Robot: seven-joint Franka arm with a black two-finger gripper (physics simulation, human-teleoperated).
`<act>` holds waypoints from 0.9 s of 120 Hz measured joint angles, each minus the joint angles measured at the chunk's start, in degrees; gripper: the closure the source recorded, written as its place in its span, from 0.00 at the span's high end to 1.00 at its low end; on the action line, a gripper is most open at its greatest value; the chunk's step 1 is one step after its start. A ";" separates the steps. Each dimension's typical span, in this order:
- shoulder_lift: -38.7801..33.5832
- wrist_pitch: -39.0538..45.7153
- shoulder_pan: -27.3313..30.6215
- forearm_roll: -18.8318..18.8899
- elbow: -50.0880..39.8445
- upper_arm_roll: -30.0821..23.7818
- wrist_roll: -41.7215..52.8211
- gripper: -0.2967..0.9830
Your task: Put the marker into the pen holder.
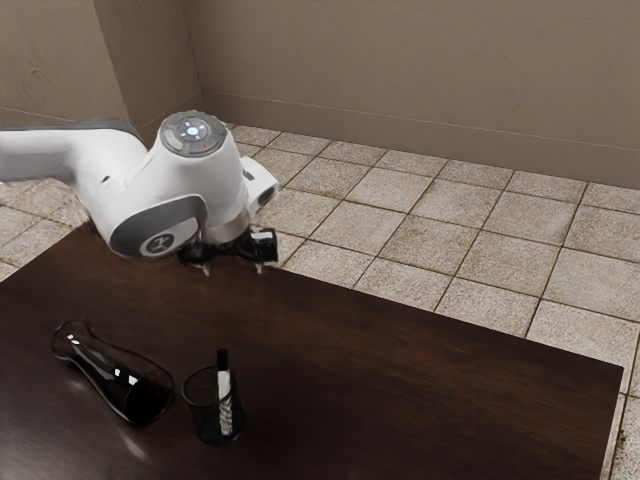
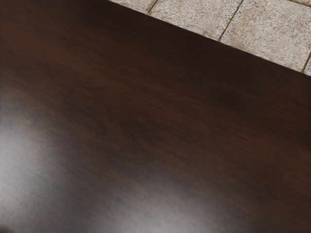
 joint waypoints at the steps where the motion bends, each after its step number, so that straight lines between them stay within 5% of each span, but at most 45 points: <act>1: 0.58 -0.40 0.01 -0.01 1.08 0.47 0.13 0.68; 46: 14.65 -30.11 2.23 -12.95 43.45 20.05 17.89 0.75; 92: 15.04 -43.05 9.33 -16.01 45.40 29.30 32.49 0.77; 108: 15.01 -44.12 6.25 -16.08 44.52 30.60 35.79 0.77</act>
